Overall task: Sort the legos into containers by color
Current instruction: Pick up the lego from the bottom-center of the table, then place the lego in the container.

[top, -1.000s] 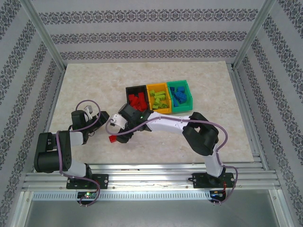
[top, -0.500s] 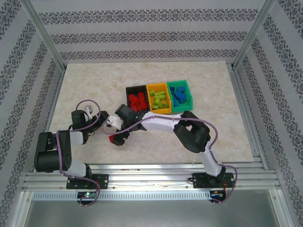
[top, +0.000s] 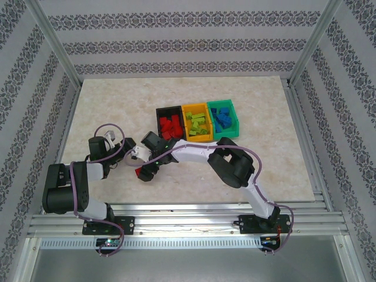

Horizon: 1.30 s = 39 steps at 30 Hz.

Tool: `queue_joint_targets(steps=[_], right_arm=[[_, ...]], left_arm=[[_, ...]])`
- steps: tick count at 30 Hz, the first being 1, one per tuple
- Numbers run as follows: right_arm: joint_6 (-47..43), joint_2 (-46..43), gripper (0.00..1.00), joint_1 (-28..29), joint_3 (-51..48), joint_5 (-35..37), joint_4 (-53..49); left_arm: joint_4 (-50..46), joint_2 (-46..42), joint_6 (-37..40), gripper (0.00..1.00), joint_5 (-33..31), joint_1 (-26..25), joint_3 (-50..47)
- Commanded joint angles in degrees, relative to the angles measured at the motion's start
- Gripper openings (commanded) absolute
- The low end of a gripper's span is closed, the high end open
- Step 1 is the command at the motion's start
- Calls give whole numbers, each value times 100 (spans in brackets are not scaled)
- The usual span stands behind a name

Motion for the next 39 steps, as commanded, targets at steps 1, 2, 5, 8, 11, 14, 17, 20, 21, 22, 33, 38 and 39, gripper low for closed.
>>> queue_joint_targets(steps=[1,2,5,8,11,14,17,20,21,22,33,38,39], right_arm=[[49,143,65,58,13,-59,-111],[49,116,61,64,-28,-40,-77],[58,55,51,62,-134,10,-38],[97,-80,43,60,-269,-61,-9],[167,-279,38,62,-535,-93,171],[223,-478,35,62,-718,-63,207],[338,-791,33,24,-1081,-49,452],[532,-1058,33,-70,-1293,-90,594],[595,-1173,33,-118,-1373,-118,631],[675,-1308,33,-175,-1493,-136,756],[1795,-2461,34,-1344,-2275,274,1822],[2242,-2444,35,-1788,-2036,877,1757],[2324,-2365,36,-1858,-1954,969,1730]], left_arm=[[-253,201,-98,74,131,1,-22],[-246,203,-100,74,140,-4,-21],[-276,201,-91,74,128,0,-22],[-246,217,-101,75,136,-1,-19],[-254,221,-100,75,152,-4,-17],[-246,217,-105,75,135,-3,-21],[-243,235,-110,75,165,-4,-21],[-232,206,-109,75,148,-2,-30],[-221,213,-110,75,143,1,-28],[-214,232,-120,75,159,-4,-21],[-219,224,-117,75,157,-3,-31],[-233,237,-117,75,156,-4,-25],[-241,222,-108,75,152,-2,-26]])
